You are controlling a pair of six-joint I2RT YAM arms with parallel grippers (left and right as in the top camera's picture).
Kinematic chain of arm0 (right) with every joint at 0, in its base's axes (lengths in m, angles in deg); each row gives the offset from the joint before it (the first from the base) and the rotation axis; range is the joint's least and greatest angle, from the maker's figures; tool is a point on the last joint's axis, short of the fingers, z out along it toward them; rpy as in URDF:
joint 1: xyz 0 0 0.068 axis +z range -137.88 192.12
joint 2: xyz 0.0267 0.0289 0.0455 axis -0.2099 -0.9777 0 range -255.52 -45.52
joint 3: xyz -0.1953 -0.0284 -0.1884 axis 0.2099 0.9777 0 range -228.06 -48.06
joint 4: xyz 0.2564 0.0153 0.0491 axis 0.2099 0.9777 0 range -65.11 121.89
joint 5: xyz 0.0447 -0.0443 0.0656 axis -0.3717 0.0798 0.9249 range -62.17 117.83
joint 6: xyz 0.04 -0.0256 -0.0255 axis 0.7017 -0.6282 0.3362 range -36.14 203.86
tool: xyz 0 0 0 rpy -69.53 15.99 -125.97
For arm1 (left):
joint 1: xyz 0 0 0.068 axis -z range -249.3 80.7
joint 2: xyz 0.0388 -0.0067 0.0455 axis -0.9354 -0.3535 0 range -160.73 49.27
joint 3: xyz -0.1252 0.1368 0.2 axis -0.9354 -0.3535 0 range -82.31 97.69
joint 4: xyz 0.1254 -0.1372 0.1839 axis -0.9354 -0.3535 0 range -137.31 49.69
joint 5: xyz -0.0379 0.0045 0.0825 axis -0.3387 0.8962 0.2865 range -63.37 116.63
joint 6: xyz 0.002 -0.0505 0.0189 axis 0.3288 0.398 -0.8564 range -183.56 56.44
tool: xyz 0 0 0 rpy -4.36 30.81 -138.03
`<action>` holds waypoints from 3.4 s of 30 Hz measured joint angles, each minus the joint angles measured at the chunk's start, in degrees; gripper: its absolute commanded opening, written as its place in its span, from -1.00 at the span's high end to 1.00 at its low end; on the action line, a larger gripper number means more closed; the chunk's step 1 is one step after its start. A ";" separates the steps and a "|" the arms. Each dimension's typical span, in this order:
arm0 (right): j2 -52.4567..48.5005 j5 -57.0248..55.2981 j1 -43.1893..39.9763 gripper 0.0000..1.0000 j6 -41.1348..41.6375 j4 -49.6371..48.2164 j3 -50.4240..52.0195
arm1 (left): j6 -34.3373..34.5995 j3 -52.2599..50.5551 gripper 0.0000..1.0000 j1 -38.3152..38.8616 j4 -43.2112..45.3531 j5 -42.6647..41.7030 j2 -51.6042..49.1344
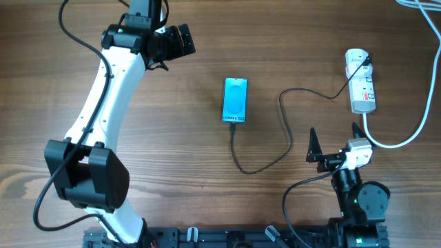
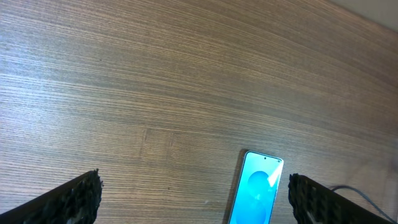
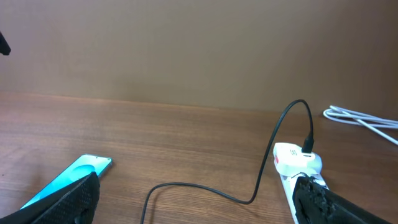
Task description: Plug charger to phone and switch on socket
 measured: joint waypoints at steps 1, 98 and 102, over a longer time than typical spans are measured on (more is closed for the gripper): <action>0.00 0.00 0.00 -1.00 -0.15 0.00 0.00 | 0.00 0.00 -1.00 0.00 0.00 0.00 0.00; 0.11 0.00 0.00 -0.99 -0.17 -0.02 0.00 | -1.60 -92.74 -1.00 -8.13 48.11 4.81 99.56; 0.11 0.00 0.00 -0.99 -0.17 -0.02 0.00 | -2.21 -95.14 -1.00 -8.13 48.28 4.66 104.69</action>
